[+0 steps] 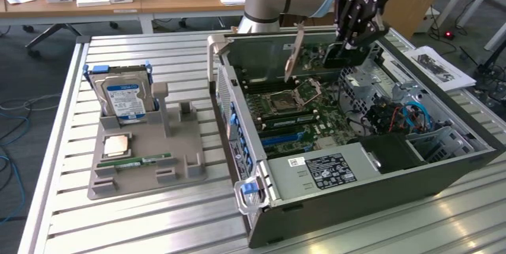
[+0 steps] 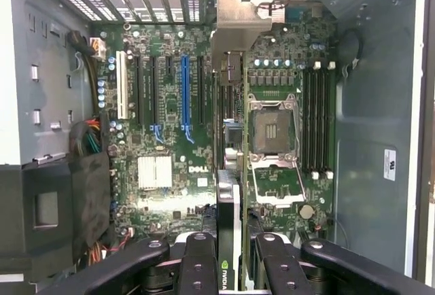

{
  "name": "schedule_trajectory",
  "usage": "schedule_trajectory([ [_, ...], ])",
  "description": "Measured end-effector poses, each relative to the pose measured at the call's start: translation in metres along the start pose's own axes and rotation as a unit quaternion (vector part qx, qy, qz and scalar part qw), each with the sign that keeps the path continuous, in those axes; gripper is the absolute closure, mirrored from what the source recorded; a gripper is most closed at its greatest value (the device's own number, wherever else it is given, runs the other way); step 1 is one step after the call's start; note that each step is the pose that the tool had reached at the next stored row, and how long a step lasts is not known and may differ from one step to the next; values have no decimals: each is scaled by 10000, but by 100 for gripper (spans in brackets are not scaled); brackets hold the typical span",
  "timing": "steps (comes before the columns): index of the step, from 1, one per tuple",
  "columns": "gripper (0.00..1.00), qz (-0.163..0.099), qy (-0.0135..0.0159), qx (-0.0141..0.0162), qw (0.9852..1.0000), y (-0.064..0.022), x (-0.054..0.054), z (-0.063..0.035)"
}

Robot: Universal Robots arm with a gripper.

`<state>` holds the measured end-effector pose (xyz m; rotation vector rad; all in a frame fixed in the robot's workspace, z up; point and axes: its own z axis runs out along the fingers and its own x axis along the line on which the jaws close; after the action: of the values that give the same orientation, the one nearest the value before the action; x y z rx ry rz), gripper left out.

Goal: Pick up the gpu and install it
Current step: 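Insert the gpu into the slot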

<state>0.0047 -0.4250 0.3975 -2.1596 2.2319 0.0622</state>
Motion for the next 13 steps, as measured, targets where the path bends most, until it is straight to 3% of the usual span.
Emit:
schedule_trajectory([
  [13, 73, 17, 0, 1, 10000, 18, 8, 139],
])
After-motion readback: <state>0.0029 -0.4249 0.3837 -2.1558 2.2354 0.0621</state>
